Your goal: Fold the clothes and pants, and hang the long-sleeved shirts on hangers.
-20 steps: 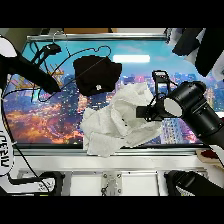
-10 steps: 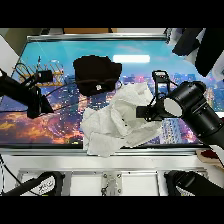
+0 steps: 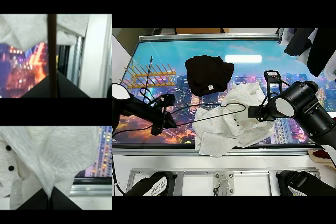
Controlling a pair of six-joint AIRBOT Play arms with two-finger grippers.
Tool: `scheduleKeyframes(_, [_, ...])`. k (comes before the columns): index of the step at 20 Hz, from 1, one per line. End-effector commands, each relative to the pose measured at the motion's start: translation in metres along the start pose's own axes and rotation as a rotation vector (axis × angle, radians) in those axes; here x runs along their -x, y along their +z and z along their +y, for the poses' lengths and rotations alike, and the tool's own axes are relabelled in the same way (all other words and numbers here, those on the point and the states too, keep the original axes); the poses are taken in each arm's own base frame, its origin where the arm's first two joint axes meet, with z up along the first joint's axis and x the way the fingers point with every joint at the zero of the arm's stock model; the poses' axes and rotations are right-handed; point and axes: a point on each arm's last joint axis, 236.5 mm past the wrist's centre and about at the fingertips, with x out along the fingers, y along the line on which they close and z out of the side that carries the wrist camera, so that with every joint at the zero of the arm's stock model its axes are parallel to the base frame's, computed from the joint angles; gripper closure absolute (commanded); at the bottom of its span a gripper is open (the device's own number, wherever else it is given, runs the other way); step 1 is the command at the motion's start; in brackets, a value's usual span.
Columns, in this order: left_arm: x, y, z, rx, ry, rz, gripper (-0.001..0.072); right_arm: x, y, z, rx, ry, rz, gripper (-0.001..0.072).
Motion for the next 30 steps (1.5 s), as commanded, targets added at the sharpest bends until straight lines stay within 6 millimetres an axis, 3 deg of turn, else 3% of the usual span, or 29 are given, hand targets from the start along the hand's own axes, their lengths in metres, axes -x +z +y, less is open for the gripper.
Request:
scheduleKeyframes(1, [-0.025, 0.021, 0.006, -0.048, -0.047, -0.036, 0.0693, 0.000, 0.000, 0.000, 0.001, 0.000, 0.001, 0.0694])
scheduleKeyframes(9, [-0.050, 0.039, 0.017, -0.078, -0.193, -0.001, 0.0693, 0.000, 0.000, 0.000, 0.001, 0.000, 0.002, 0.0694])
scheduleKeyframes(14, [-0.061, 0.033, 0.015, -0.053, -0.216, -0.001, 0.0693, 0.001, -0.003, 0.006, 0.059, 0.025, 0.010, 0.0694])
scheduleKeyframes(22, [-0.066, 0.049, 0.016, -0.066, -0.202, -0.048, 0.0693, 0.023, 0.010, 0.005, 0.128, 0.038, -0.031, 0.0697])
scheduleKeyframes(24, [-0.071, 0.055, 0.012, -0.091, -0.211, -0.039, 0.0693, 0.027, 0.012, -0.001, 0.123, 0.017, -0.037, 0.0697])
scheduleKeyframes(27, [-0.075, 0.041, 0.015, -0.072, -0.198, 0.047, 0.0693, 0.030, 0.003, -0.017, 0.119, -0.045, 0.005, 0.0697])
scheduleKeyframes(30, [-0.073, 0.043, 0.016, -0.055, -0.195, 0.026, 0.0693, 0.030, 0.001, -0.018, 0.119, -0.051, 0.014, 0.0696])
